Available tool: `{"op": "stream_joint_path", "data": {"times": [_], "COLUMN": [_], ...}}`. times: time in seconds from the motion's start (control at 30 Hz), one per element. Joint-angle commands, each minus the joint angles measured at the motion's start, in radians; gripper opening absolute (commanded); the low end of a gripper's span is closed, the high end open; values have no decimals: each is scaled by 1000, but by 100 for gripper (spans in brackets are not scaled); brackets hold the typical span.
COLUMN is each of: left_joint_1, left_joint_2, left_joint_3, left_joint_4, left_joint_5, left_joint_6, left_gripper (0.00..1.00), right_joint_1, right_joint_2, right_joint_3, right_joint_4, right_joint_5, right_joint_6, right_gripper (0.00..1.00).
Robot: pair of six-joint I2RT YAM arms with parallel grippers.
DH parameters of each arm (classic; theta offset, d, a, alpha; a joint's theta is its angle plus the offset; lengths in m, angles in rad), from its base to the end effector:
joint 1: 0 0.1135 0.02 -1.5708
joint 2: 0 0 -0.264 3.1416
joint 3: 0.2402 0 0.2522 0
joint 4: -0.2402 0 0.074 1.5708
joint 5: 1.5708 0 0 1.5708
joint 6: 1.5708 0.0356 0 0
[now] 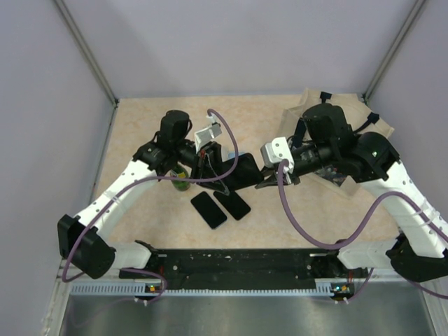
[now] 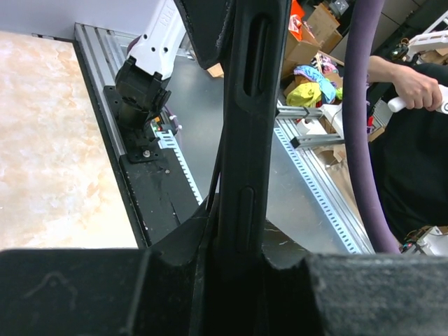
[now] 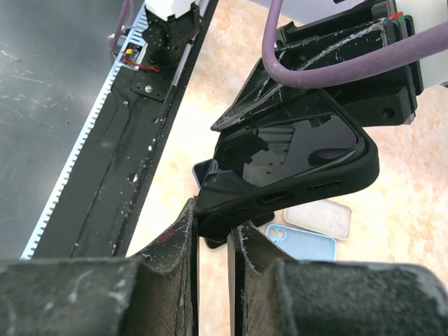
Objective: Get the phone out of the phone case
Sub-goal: Remove the phone case from the phone.
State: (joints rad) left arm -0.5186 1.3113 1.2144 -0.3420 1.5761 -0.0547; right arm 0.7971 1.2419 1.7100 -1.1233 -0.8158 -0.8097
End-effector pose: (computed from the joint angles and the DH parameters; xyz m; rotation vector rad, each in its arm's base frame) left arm 0.2157 -0.1641 0.3733 1.4217 1.3799 -1.9101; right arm 0.1242 0.1643 0.4675 -1.8005 1.1229 0.8904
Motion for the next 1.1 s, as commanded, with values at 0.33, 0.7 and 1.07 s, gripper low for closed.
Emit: {"op": "stream_joint_path", "data": {"times": [0.33, 0.7, 1.07], "left_joint_1": [-86, -119, -153], "left_joint_2": [-61, -113, -116], "left_joint_3": [-79, -99, 14], "left_joint_4": [75, -38, -455], "left_joint_5": [-18, -37, -253], "left_joint_6": [-96, 7, 458], "left_gripper": [0, 0, 0], "right_joint_1": [85, 16, -67], "right_joint_2": [137, 223, 249], "right_joint_3": [59, 154, 143], "right_joint_4": [-64, -61, 52], "right_joint_5": [38, 92, 133], "right_joint_6": [-204, -169, 36], "right_gripper": [0, 0, 0]}}
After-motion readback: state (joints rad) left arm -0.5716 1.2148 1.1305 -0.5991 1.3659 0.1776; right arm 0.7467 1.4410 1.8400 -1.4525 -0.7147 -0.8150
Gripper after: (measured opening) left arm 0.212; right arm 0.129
